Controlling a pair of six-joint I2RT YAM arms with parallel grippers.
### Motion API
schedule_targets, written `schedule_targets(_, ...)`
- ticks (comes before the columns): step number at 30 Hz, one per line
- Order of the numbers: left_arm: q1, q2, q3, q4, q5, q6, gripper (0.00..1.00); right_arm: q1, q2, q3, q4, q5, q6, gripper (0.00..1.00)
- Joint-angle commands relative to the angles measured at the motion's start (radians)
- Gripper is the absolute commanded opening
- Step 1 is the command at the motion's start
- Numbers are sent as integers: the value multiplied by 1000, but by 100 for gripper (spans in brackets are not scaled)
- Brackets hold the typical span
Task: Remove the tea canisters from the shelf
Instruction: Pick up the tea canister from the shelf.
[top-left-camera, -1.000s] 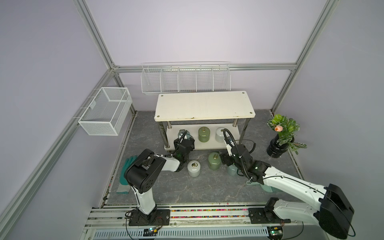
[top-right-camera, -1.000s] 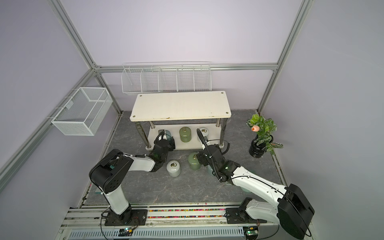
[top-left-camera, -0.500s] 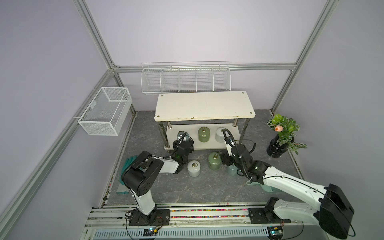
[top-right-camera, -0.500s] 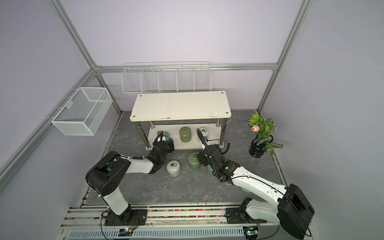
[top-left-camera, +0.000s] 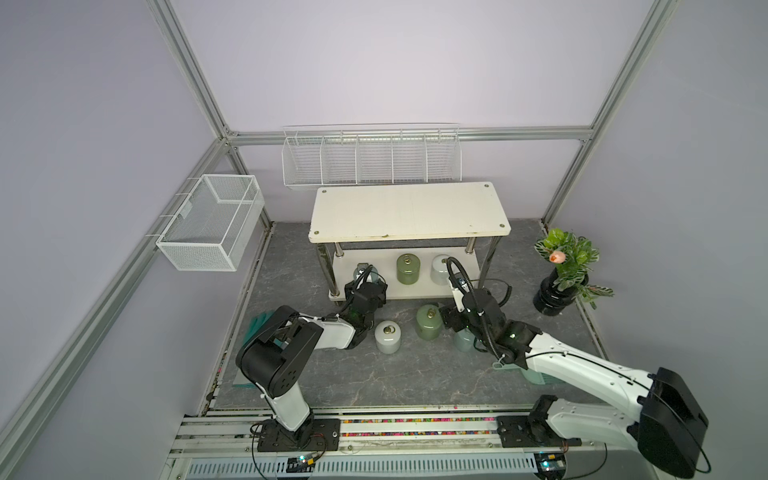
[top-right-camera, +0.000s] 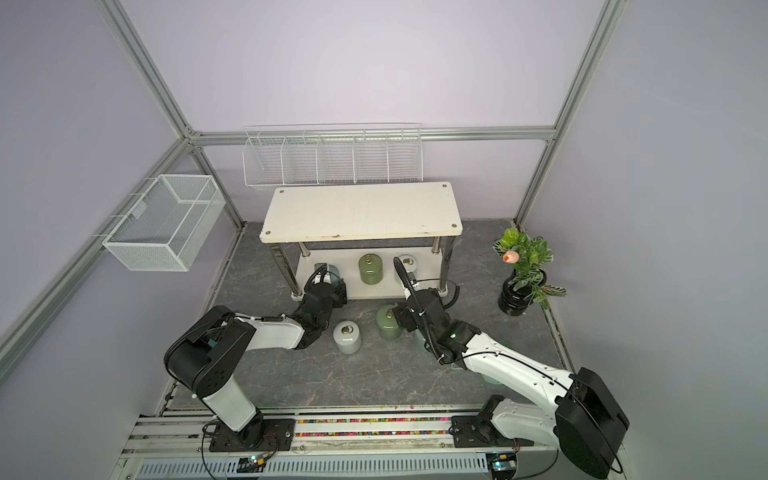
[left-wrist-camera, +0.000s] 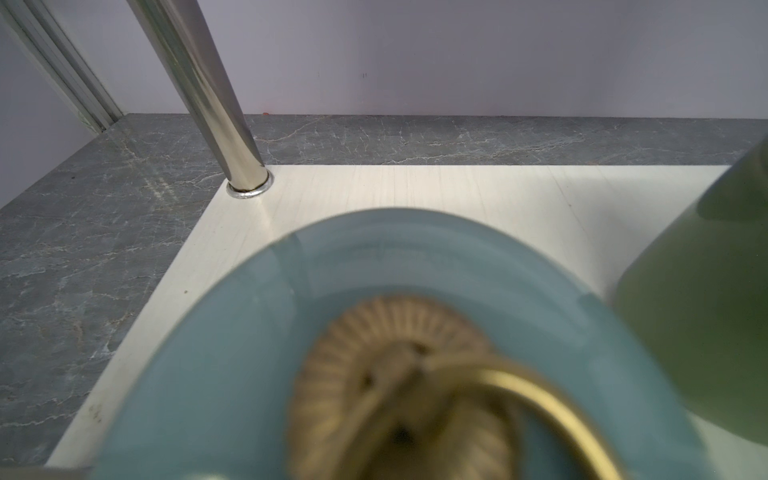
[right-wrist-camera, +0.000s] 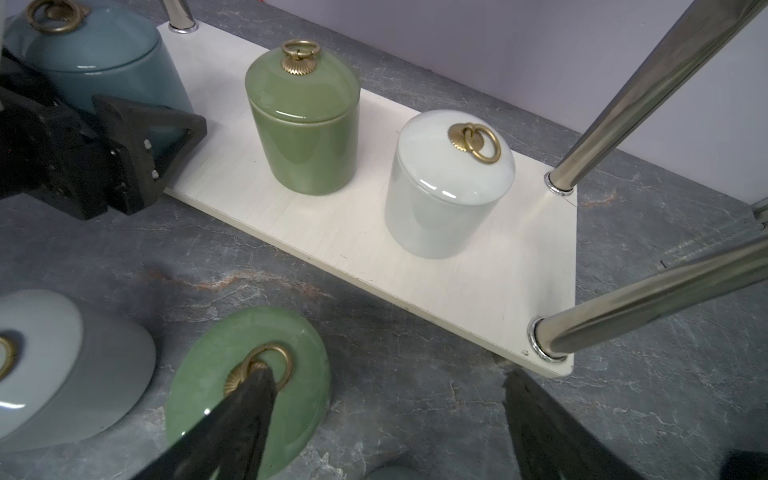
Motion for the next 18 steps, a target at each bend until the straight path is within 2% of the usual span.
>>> schedule_targets(1, -4, -19, -8, -29, 7, 31, 78, -4, -7, -3, 19, -10, 7, 89)
schedule_targets(18, 5, -34, 11, 42, 17, 41, 78, -4, -5, 4, 15, -10, 4, 89)
